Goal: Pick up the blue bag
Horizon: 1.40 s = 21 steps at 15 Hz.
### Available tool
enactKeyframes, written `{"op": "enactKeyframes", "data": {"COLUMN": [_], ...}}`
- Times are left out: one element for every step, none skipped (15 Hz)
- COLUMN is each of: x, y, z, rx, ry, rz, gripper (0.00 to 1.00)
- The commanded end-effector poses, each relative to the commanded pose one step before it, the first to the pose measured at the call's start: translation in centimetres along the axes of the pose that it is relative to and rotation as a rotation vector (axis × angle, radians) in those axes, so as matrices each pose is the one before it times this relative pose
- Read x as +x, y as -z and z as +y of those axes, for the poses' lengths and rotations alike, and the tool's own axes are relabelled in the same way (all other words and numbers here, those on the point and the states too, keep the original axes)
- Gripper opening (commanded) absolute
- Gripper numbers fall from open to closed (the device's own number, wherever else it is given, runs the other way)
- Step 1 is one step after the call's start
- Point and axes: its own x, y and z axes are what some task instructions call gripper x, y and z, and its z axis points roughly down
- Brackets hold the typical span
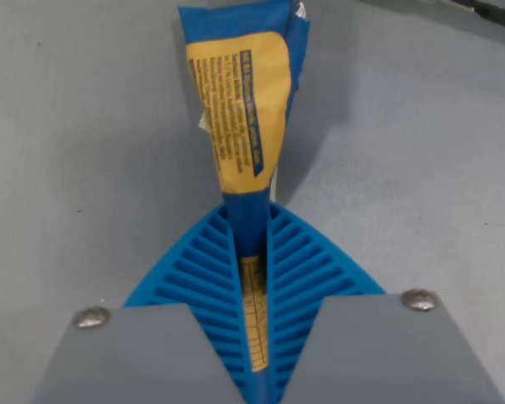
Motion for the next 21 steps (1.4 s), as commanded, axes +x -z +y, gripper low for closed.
{"op": "enactKeyframes", "data": {"x": [0.249,0.0,0.0,0.0,0.0,0.0,-0.003,-0.003,-0.003,-0.003,-0.003,-0.003,-0.003,-0.003,-0.002,-0.002,-0.002,-0.001,-0.001,-0.001,0.0], "y": [-0.274,0.0,0.0,0.0,0.0,0.0,0.167,0.167,0.167,0.167,0.167,0.167,0.167,0.167,0.167,0.167,0.167,0.167,0.167,0.167,0.167], "z": [-0.069,0.0,0.0,0.0,0.0,0.0,0.0,0.0,0.0,0.0,0.0,0.0,0.0,0.0,0.0,0.0,0.0,0.0,0.0,0.0,0.0], "rx": [0.00911,0.0,0.0,0.0,0.0,0.0,0.0,0.0,0.0,0.0,0.0,0.0,0.0,0.0,0.0,0.0,0.0,0.0,0.0,0.0,0.0], "ry": [0.0206,0.0,0.0,0.0,0.0,0.0,0.0,0.0,0.0,0.0,0.0,0.0,0.0,0.0,0.0,0.0,0.0,0.0,0.0,0.0,0.0], "rz": [0.0322,0.0,0.0,0.0,0.0,0.0,0.0,0.0,0.0,0.0,0.0,0.0,0.0,0.0,0.0,0.0,0.0,0.0,0.0,0.0,0.0], "gripper": [0.0,0.0,0.0,0.0,0.0,0.0,0.0,0.0,0.0,0.0,0.0,0.0,0.0,0.0,0.0,0.0,0.0,0.0,0.0,0.0,0.0]}}
